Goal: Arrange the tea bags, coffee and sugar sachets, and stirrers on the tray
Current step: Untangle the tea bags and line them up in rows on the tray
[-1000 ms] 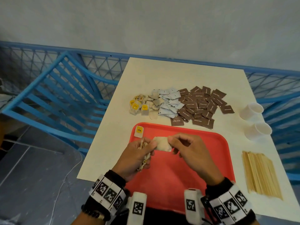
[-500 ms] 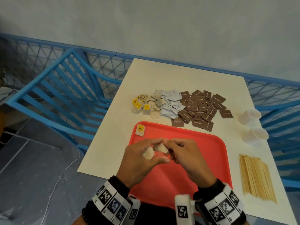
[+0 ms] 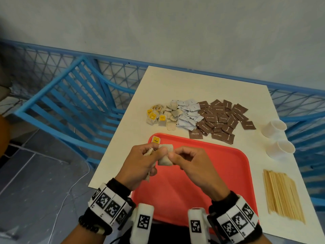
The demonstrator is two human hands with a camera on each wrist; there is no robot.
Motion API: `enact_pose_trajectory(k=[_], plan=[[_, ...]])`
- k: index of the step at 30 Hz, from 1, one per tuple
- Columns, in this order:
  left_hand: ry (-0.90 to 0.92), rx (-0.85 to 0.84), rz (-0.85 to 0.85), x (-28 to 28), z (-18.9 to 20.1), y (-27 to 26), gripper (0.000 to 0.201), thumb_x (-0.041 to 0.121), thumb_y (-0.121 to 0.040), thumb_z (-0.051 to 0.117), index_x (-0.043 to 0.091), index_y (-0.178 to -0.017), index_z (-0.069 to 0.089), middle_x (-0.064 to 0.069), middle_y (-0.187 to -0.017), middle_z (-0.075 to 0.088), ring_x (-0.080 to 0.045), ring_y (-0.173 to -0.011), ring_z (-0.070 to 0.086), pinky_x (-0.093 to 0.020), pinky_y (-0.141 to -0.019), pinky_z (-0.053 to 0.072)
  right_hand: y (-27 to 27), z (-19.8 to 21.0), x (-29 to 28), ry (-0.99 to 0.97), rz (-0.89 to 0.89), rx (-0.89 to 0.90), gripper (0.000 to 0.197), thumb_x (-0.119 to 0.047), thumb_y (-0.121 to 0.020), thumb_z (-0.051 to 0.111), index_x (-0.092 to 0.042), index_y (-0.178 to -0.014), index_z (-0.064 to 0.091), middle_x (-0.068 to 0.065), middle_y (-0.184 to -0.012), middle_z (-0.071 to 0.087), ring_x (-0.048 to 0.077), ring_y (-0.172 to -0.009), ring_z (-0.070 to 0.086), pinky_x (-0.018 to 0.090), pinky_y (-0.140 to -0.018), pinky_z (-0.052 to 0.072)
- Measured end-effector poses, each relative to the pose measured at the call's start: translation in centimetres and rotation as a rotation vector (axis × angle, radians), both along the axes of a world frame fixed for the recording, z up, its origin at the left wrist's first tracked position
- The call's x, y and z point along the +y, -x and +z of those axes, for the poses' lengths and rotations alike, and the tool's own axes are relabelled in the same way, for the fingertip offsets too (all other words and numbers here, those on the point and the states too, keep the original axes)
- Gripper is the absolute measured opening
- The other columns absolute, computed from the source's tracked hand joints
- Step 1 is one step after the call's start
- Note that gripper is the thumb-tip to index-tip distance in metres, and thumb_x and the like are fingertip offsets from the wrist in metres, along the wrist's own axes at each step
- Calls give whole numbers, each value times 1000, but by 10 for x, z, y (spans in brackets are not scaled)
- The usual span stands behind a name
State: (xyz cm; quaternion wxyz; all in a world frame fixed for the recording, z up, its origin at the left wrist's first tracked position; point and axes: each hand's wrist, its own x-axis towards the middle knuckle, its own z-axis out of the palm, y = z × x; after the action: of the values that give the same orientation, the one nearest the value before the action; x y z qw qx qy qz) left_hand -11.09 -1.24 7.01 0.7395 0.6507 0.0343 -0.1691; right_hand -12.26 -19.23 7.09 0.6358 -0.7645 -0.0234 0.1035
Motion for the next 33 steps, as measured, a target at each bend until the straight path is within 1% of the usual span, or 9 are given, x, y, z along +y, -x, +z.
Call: enact_pose_trajectory(k=[4,9,11,13,16,21,24,27,33], plan=[[30,33,46,8,-11,-7,12,24,-84,73,12,-83,75,-5,-63,49,-11,-46,34,-23,-42,34,-4,-8,7,-57,-3,43,7,-21,-89,73,-15,-85,74,-5,-70,68,5,-65,59,18,-62,44],[48,93,118,11,-36,-10,32,31,-77,78,3,-93,72,-2,-65,55,-13,-49,38,-24,-44,36,-12,-28,20,-48,-34,110,15,-17,-90,72,-3,-85,72,2,-63,64,2,-52,52,14,-55,41],[-150,27,150,17,-58,-18,18,29,-82,78,14,-92,77,5,-68,64,-11,-53,48,-22,-50,41,-22,-48,20,-13,-55,185,15,-14,-90,71,1,-87,71,1,-60,61,4,-50,50,15,-53,39],[-501,-75,160,28,-83,-28,4,28,-85,76,26,-89,78,15,-77,70,-2,-69,60,-20,-65,46,-40,-73,18,90,-125,250,17,-14,-90,71,2,-87,70,1,-59,59,6,-50,48,18,-52,38],[-818,-102,76,41,-114,-43,8,31,-87,72,32,-94,75,9,-93,69,-10,-92,62,-27,-84,46,-73,-112,17,202,-240,345,17,-14,-88,72,0,-80,68,1,-60,58,9,-50,46,17,-46,37],[-1050,-243,-88,40,-138,-68,27,35,-92,65,37,-118,68,5,-110,53,-23,-94,61,-37,-82,51,-118,-145,31,274,-340,409,28,-16,-85,74,-15,-61,61,3,-50,55,14,-40,48,25,-47,42],[-1163,-283,-243,33,-140,-78,37,32,-94,59,39,-131,59,12,-135,44,-28,-103,62,-44,-86,53,-134,-148,39,393,-354,381,27,-22,-80,77,-18,-61,59,5,-62,62,21,-59,58,35,-62,51],[-1217,-276,-363,26,-138,-80,41,31,-97,53,40,-137,52,16,-151,33,-31,-112,59,-44,-91,49,-134,-149,38,572,-380,296,20,-26,-84,71,-16,-74,57,4,-84,65,22,-83,57,30,-70,43],[-1261,-247,-474,23,-143,-83,48,31,-97,53,37,-144,44,17,-161,25,-29,-131,49,-45,-104,44,-123,-154,40,585,-318,262,8,-18,-83,70,-13,-89,68,1,-94,68,19,-91,61,25,-76,44]])
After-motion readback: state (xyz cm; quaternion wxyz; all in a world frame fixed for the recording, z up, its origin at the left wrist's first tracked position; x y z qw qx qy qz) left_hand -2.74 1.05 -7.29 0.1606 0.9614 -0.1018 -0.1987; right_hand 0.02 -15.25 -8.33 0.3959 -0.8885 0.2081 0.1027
